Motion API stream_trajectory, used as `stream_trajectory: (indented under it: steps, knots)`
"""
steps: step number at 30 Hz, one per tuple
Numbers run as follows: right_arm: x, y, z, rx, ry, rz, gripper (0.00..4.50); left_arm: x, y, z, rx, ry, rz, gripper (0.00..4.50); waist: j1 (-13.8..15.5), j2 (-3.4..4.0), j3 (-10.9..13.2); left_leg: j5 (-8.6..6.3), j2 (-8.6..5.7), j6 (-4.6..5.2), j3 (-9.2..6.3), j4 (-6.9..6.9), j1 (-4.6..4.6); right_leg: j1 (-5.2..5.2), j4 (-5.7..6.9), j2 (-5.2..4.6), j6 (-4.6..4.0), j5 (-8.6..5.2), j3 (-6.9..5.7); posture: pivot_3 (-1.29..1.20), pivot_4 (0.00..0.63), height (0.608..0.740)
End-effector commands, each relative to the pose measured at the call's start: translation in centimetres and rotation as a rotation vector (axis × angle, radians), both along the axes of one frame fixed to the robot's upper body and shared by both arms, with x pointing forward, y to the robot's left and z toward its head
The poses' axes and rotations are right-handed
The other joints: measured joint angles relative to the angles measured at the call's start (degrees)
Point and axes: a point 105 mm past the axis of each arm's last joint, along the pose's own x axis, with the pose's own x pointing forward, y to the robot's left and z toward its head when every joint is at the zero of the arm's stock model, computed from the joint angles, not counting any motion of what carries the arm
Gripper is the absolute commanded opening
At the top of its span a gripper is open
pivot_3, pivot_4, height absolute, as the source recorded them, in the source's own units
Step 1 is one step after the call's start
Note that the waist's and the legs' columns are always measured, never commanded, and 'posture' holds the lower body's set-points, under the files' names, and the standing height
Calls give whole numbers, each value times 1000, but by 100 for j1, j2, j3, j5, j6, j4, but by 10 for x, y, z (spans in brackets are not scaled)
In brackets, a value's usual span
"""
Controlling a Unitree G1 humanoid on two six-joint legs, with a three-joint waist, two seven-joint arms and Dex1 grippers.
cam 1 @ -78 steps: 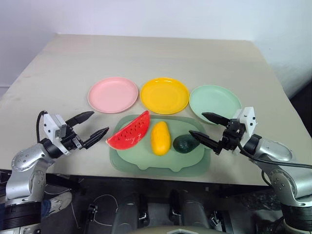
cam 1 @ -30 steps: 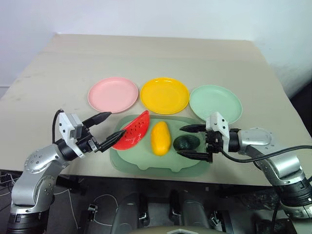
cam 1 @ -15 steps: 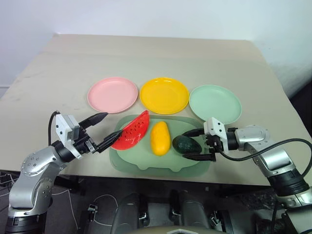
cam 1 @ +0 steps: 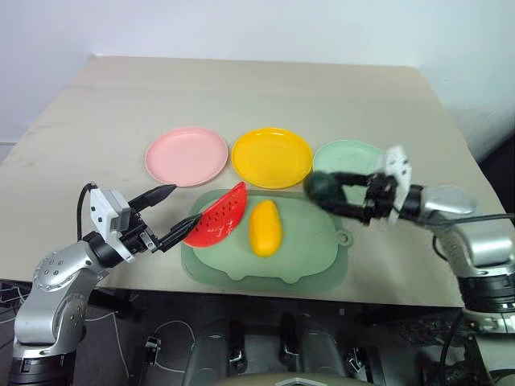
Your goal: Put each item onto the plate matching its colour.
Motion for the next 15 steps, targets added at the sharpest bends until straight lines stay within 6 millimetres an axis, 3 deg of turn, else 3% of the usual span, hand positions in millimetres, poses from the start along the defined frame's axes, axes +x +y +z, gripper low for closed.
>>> stream_trajectory:
  steps: [1,8,15]
  knots:
    - [23,-25,12,34,11,-177,3109,-3,3,6,3,-37,11,4500,-13,0,0,0,0,0,0,0,0,0,0,0,0,0,0,0,150,696]
    - [60,-50,-1,-57,80,-336,3109,-2,3,5,4,-40,9,4500,-27,5,3,1,0,-1,8,-2,-4,-7,11,2,0,0,1,0,150,696]
    - [85,-57,-21,-184,136,-427,3109,1,3,6,4,-45,7,4500,-36,5,3,2,1,-2,11,4,-5,-15,27,0,1,0,3,0,150,696]
